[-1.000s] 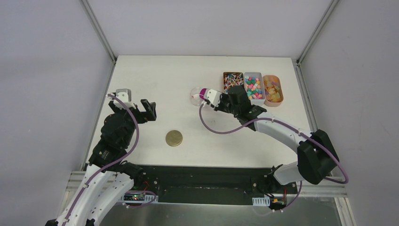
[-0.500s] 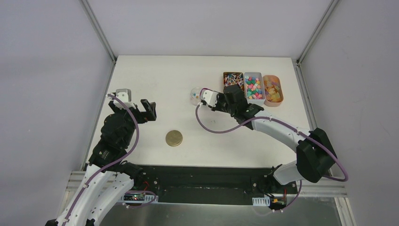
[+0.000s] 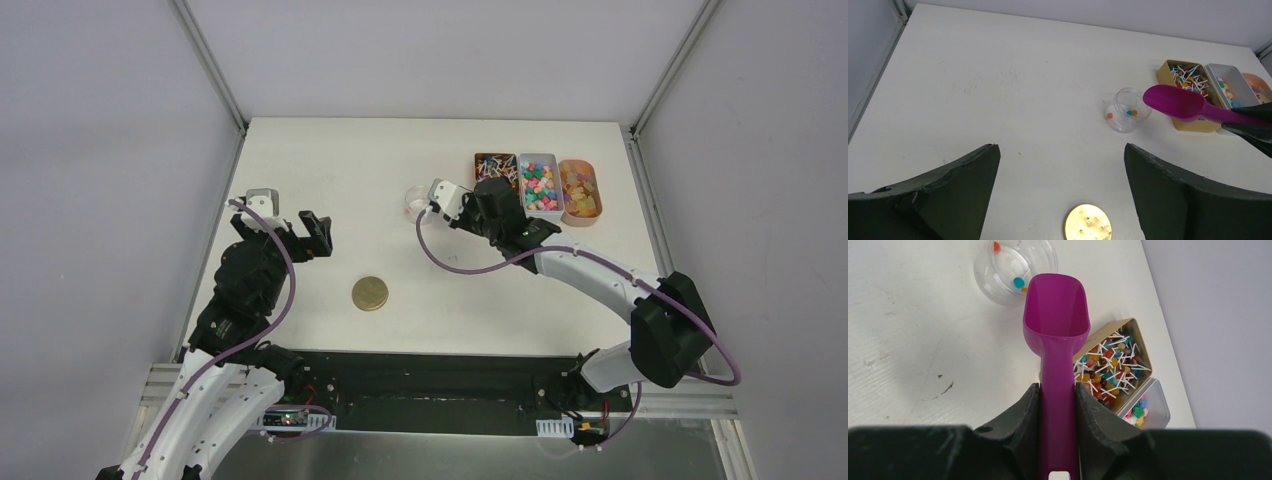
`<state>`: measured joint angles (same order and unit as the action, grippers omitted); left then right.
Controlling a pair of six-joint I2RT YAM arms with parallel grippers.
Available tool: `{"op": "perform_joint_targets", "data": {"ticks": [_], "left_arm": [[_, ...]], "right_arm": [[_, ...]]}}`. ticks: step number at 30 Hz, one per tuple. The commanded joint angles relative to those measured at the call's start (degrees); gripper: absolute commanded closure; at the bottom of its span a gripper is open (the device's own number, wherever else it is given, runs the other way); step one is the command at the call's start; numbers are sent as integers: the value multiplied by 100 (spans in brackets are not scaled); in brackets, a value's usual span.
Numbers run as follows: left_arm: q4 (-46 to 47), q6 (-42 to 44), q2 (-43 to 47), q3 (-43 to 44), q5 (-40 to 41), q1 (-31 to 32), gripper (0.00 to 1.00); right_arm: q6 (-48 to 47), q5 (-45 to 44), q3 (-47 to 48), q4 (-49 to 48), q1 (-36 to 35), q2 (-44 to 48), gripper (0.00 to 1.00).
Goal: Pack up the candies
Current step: Place the fake candies in the packing bottle, then scoop the fake candies from the storage box.
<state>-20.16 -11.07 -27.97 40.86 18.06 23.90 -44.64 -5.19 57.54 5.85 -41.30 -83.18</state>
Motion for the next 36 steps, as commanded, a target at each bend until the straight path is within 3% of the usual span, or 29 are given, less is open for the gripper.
{"op": "perform_joint_targets", "data": {"ticks": [1, 6, 9, 13, 19, 36], "left_arm": [[106, 69, 59, 72, 101, -35, 1], [105, 62, 59, 71, 83, -35, 1], [103, 70, 54, 70, 83, -33, 1], [104, 70, 65, 71, 75, -35, 1], [106, 70, 84, 67, 77, -35, 1], [101, 79, 124, 62, 101, -34, 1]], "right_arm": [[927, -482, 388, -443, 3, 195, 100], [1842, -983, 591, -410, 62, 271, 100], [2625, -1092, 1069, 227, 227, 164, 100], [3155, -857, 1490, 991, 477, -27, 100], [3978, -1181, 2152, 2186, 798, -434, 100], [4890, -1184, 3483, 4242, 1187, -1450, 100]]}}
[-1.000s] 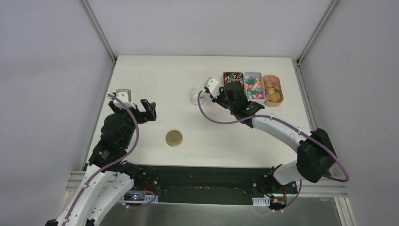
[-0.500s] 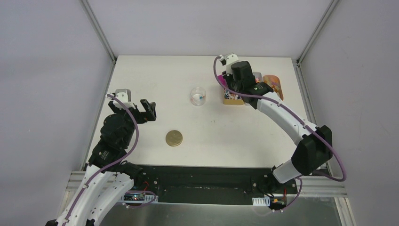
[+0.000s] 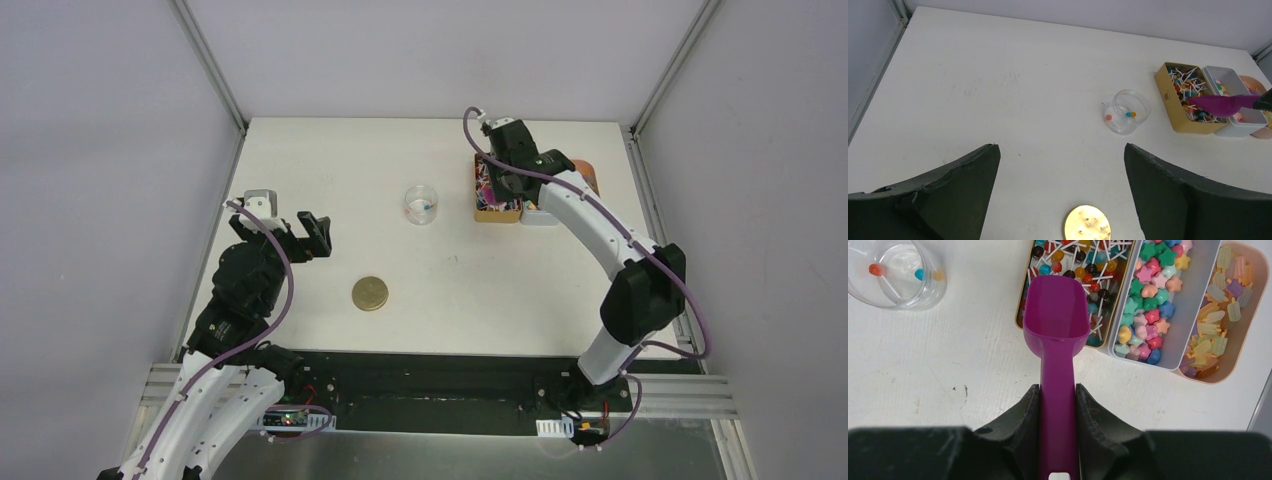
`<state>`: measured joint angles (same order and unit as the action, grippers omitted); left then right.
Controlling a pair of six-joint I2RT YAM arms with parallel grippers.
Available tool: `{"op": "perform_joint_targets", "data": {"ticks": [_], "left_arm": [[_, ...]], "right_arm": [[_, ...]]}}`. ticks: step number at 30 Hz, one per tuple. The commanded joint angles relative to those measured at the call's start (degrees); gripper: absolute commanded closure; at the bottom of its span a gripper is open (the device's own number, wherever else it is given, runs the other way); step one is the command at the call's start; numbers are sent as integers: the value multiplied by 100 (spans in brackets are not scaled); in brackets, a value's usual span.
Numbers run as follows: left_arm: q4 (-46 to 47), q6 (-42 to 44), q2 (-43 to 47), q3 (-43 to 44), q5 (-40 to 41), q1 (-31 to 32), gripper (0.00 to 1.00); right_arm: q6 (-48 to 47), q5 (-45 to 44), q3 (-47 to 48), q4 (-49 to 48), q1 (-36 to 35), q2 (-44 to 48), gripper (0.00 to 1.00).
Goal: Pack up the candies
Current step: Scoop the fake candies from the storage box.
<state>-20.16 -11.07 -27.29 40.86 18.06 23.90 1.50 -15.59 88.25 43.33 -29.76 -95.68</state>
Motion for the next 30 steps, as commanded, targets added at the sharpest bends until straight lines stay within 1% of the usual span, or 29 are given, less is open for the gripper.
{"op": "perform_joint_targets", "data": {"ticks": [1, 9, 14, 18, 23, 30], "left_arm": [[100, 79, 56, 62, 107, -35, 1], [101, 78, 42, 62, 116, -35, 1], [101, 74, 42, 62, 125, -34, 1], [102, 87, 44, 54, 136, -30, 1], [107, 86, 31, 56, 137, -34, 1], [103, 86, 26, 62, 121, -32, 1]], "right_arm": [[313, -184, 445, 561, 39, -263, 100], [315, -456, 611, 540, 55, -599, 100], [267, -556, 574, 296, 131, -976, 100], [298, -487, 342, -163, 165, -1082, 100], [349, -366, 93, -504, 185, -1193, 100], [379, -360, -432, -1137, 229, -1061, 100]]}}
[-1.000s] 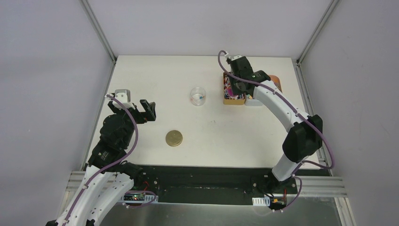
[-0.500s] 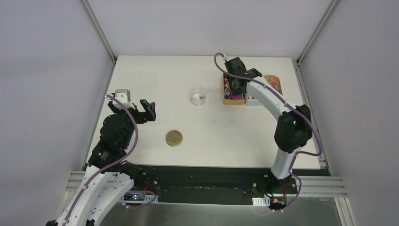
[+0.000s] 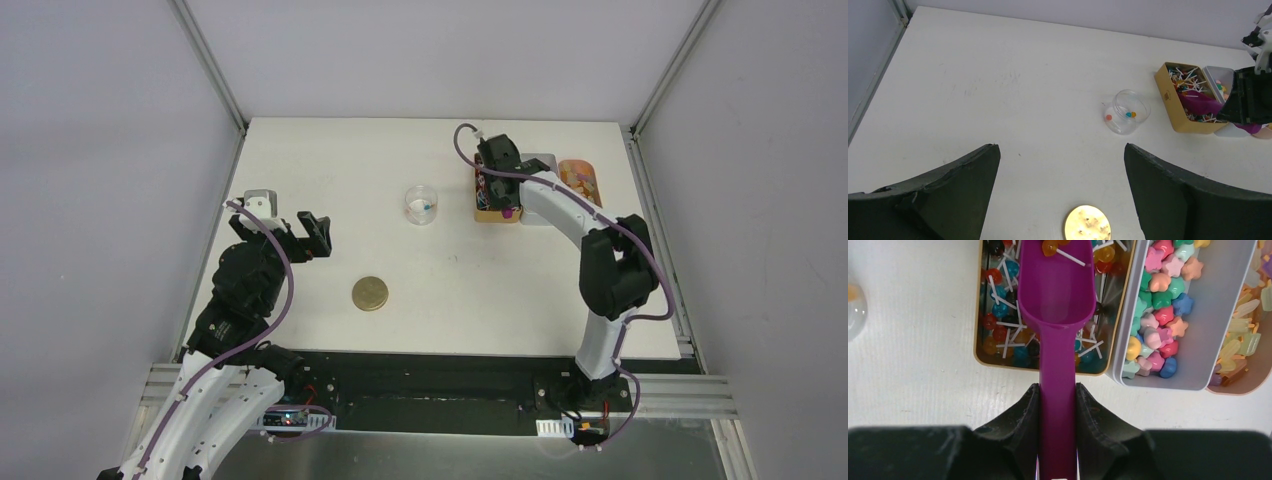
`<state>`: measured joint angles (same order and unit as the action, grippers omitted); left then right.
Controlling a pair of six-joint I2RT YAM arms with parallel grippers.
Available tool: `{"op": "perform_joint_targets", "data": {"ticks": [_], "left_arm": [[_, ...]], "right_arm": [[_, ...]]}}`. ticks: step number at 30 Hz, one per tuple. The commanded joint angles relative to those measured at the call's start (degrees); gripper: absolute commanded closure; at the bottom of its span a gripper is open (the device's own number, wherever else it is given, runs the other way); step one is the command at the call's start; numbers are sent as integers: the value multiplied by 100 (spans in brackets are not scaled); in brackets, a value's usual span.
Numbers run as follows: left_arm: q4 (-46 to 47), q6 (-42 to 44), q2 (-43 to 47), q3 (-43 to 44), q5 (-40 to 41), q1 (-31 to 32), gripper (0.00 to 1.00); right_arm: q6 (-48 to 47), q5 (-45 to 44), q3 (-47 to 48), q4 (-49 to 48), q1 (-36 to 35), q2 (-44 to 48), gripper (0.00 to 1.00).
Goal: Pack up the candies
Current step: Scoop the fake candies from the storage box.
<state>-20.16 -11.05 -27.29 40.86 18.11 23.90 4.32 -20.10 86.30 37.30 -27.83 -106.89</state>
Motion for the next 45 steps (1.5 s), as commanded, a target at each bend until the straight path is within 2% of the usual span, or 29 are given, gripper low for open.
{"op": "perform_joint_targets", "data": {"ticks": [1, 24, 45], "left_arm": [[101, 85, 15, 62, 114, -34, 1], [101, 85, -7, 62, 132, -35, 1], [101, 83, 12, 62, 132, -35, 1]], "right_arm": [[112, 86, -307, -609, 47, 80, 100], [-170, -91, -2302, -2896, 151, 1214, 100], [-627, 40, -2897, -3223, 164, 2320, 100]]}}
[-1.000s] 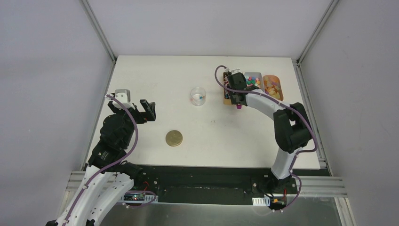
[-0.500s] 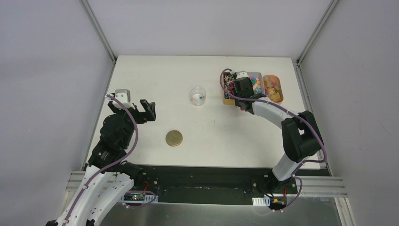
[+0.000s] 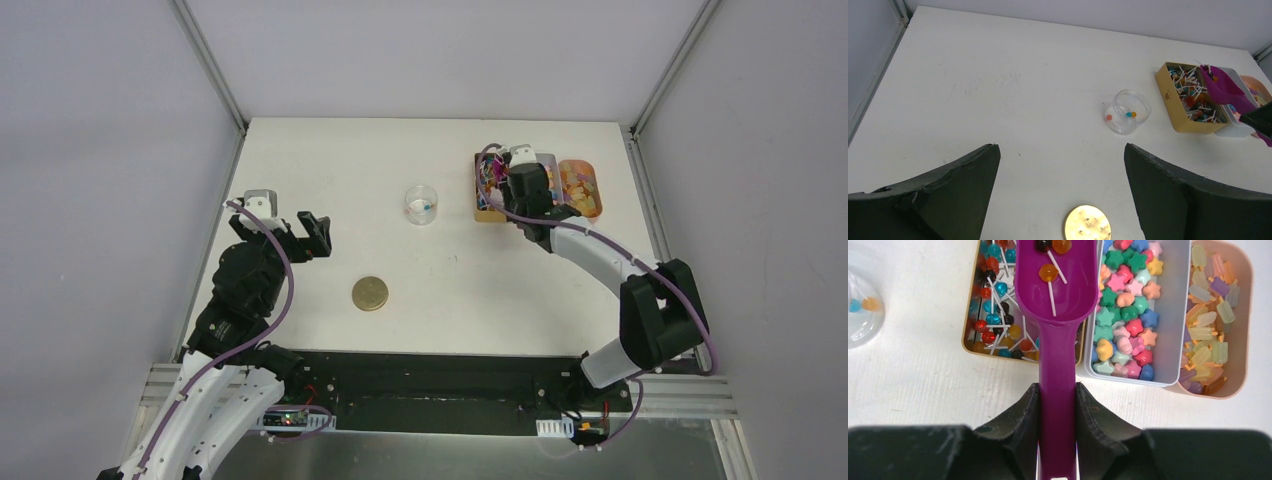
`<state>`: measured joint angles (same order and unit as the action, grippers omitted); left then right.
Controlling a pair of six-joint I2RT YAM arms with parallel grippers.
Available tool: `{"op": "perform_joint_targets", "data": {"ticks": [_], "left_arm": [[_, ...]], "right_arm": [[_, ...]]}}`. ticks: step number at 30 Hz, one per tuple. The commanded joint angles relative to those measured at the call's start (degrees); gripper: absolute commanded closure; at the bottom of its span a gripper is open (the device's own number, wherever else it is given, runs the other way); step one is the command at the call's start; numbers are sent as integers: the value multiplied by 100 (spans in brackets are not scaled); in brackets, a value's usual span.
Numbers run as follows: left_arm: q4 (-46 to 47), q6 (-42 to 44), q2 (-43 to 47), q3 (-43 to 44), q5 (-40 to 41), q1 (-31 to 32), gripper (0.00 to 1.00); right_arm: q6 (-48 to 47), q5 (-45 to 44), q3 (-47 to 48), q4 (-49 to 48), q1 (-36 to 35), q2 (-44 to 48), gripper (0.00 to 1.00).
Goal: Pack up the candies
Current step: Scoop the fake candies from the storage box, then place the fake candies in the packing bottle.
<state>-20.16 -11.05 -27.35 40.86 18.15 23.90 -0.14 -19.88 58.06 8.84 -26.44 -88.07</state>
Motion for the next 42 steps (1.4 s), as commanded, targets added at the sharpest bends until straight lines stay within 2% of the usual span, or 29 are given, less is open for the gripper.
{"op": "perform_joint_targets", "data": {"ticks": [1, 10, 20, 28, 33, 42], "left_arm": [[103, 84, 19, 62, 127, -35, 1], [108, 81, 34, 51, 140, -35, 1], [103, 85, 37, 53, 145, -35, 1], [102, 85, 42, 53, 145, -34, 1], [103, 84, 37, 53, 145, -30, 1], [105, 85, 38, 53, 152, -35, 1]], "right_arm": [[-194, 12, -106, -408, 20, 501, 100], [-833, 293, -542, -859, 24, 1258, 100], [-1634, 1105, -498, -501, 13, 1639, 100], [-2692, 1714, -416, -183, -111, 1755, 100], [-3417, 1637, -376, -82, -339, 1740, 100], [-3824, 1422, 94, 389, -730, 1257, 100]]}}
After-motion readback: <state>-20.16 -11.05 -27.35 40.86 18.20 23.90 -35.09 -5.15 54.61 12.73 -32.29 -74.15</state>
